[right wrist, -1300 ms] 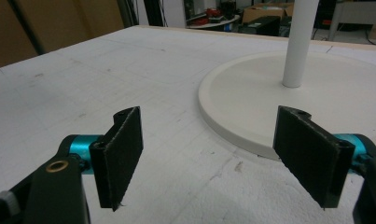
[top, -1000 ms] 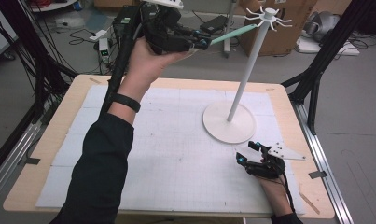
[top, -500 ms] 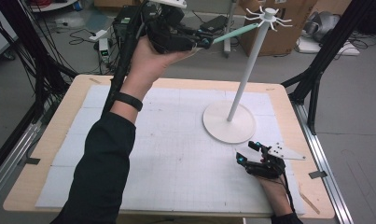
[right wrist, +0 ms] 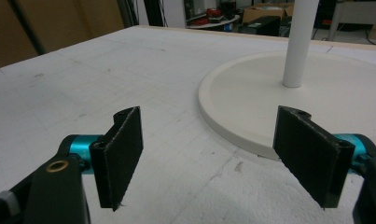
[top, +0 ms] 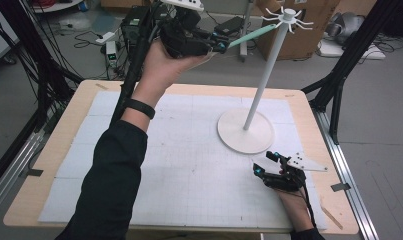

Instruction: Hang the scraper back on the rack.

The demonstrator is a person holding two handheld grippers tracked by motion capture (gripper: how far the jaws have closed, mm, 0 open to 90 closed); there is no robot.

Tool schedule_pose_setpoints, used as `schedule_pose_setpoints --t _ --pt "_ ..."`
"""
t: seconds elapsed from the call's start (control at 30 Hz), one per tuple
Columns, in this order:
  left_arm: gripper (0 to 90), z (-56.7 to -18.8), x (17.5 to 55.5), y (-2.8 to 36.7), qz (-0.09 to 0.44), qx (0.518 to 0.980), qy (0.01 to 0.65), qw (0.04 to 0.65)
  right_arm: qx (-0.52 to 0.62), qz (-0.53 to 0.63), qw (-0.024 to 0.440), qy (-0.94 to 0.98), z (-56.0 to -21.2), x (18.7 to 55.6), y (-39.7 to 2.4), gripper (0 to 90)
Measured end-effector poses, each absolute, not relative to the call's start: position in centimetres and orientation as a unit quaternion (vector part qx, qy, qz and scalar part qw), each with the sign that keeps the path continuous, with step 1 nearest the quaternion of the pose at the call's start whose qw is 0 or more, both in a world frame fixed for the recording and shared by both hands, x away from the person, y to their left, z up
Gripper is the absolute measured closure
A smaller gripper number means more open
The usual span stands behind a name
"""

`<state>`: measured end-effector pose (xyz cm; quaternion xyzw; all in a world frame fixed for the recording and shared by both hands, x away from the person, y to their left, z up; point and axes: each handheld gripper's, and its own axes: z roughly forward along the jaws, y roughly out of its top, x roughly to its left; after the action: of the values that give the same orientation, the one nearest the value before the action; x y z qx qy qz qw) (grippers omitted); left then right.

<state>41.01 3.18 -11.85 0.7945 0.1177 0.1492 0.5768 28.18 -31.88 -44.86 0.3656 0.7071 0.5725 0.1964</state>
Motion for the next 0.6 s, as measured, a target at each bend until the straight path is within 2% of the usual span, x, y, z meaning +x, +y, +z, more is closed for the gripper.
schedule_pose_setpoints --t 0.6 --pt "81.4 -12.37 41.79 3.03 0.154 0.8 0.126 0.566 0.365 0.573 0.195 0.707 -44.86 28.19 -31.9 23.6"
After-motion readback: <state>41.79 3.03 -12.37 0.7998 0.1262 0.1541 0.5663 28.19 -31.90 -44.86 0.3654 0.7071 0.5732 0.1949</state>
